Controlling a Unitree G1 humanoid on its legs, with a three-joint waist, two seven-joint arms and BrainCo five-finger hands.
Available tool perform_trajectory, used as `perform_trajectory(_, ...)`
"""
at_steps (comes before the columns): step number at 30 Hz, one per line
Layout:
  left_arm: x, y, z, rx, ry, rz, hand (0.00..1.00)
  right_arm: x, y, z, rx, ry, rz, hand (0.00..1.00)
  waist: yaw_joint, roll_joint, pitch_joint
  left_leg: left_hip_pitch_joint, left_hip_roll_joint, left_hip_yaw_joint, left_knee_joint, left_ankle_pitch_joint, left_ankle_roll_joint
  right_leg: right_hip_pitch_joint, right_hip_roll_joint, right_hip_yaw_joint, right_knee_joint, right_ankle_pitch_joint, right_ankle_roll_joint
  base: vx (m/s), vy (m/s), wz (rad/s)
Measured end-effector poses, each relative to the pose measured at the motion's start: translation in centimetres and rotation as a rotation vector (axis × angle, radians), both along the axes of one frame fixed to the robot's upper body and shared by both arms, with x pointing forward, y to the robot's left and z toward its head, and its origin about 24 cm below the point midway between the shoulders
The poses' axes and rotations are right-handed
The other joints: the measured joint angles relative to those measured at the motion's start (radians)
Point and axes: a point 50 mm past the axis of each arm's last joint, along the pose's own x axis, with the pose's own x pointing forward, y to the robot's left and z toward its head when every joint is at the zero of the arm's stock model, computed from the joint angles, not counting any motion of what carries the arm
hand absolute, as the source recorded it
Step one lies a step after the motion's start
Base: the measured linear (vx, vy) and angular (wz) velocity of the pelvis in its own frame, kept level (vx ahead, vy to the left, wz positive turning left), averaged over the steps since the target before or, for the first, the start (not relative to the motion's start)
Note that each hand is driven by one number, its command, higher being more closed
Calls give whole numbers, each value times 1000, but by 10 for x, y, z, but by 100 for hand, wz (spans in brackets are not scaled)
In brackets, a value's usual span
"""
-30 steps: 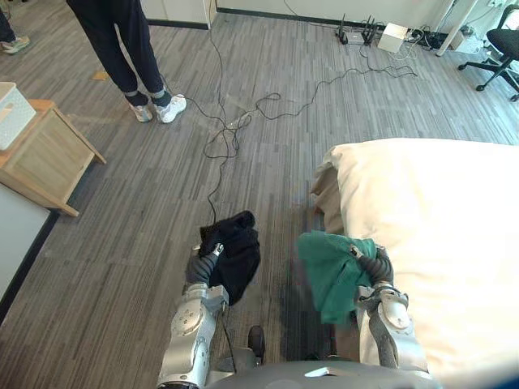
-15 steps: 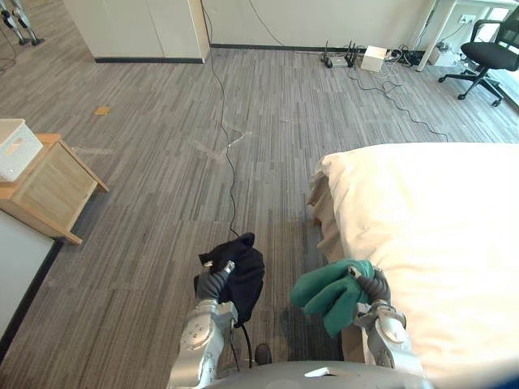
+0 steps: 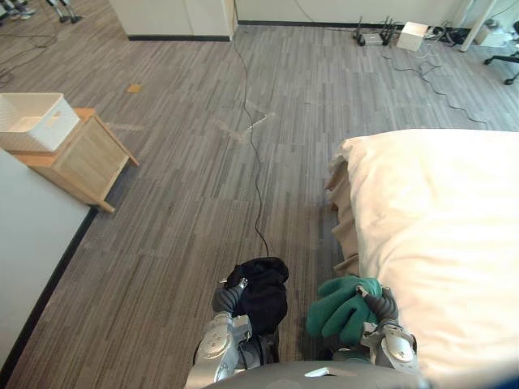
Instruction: Tidy the bed and pick cloth on bed and put in laundry
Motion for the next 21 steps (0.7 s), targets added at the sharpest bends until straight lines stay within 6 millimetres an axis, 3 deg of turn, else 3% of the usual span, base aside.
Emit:
perform_trajectory(2, 4, 3, 4, 1, -26, 19, 100, 1, -2, 3, -4, -16, -6, 100, 12, -4, -2, 7, -20, -3, -43, 40, 36, -6, -13, -12, 6, -2, 2, 163, -26, 18)
perform_trajectory(4, 8, 3, 7, 0, -46, 20, 100, 3, -2, 6, -6, -31, -9, 100, 17, -12, 3, -8, -27, -1, -33, 47, 44, -4, -19, -26, -21, 0, 2, 207, -30, 23)
perform_trajectory(6, 15, 9, 12, 0, -77, 46, 100, 16, 0, 13, -2, -72, -3, 100, 39, -32, 40, -118, -16, 41, 193, -38, 3, 33, -27, -24, -68, 18, -4, 164, -52, -9)
perform_trajectory(7, 15, 7, 13, -9, -81, 51, 100, 20, 1, 15, -12, -82, 8, 100, 45, -25, 43, -134, -9, 14, 149, -34, -3, 58, -17, -22, -80, 16, -1, 150, -7, -30)
perform_trajectory(8, 9, 6, 9, -10, -62, 45, 100, 19, 0, 14, -34, -73, 13, 100, 43, -4, 30, -134, 6, 7, 106, 10, 74, 83, 6, -10, -97, 4, 13, 182, 44, -20)
perform_trajectory(11, 12, 7, 13, -9, -78, 60, 100, 14, 10, 17, -29, -86, 39, 100, 43, -48, 24, -104, -28, 27, 92, -25, 74, 103, -33, 24, -101, -13, 46, 252, 41, -8)
perform_trajectory(12, 14, 8, 14, -5, -83, 61, 100, 7, 14, 18, -36, -82, 68, 100, 52, -55, 28, -92, -30, 34, 102, -63, 71, 84, -48, 38, -40, -30, 74, 319, 61, -33)
perform_trajectory(13, 14, 5, 14, -10, -82, 56, 100, -1, 15, 15, -47, -61, 100, 100, 58, -54, 28, -61, -26, 46, 97, -97, 73, 22, -63, 68, 124, -59, 118, 265, 81, -47)
perform_trajectory(14, 14, 5, 13, -11, -80, 52, 100, -4, 17, 13, -44, -49, 106, 100, 54, -54, 28, -39, -25, 52, 92, -109, 73, -17, -76, 82, 236, -68, 133, 292, 124, -39)
perform_trajectory(15, 13, 3, 13, -7, -78, 38, 100, -13, 20, 9, -53, -22, 130, 100, 34, -60, 32, 19, -34, 53, 83, -131, 70, -95, -112, 100, 476, -46, 169, 336, 108, -1)
perform_trajectory(16, 14, 3, 13, 3, -78, 21, 100, -18, 23, 7, -53, -7, 148, 100, 14, -70, 35, 75, -48, 33, 83, -158, 92, -167, -151, 119, 704, -12, 181, 366, 92, 18)
perform_trajectory(18, 15, 6, 14, 31, -79, 16, 100, -31, 24, 2, -63, 33, 152, 100, -27, -72, 36, 143, -48, -9, 84, -187, 99, -236, -176, 104, 890, -38, 132, 418, 22, 67)
perform_trajectory(19, 19, 7, 16, 41, -88, 25, 100, -36, 24, 1, -69, 45, 155, 100, -45, -73, 36, 172, -42, -52, 76, -193, 96, -284, -179, 79, 917, -58, 98, 522, -47, 93)
perform_trajectory(21, 26, 6, 21, 42, -113, 25, 100, -35, 25, 3, -70, 35, 161, 100, -47, -70, 38, 200, -29, -92, 52, -193, 94, -349, -177, 51, 877, -85, 54, 441, -103, 85)
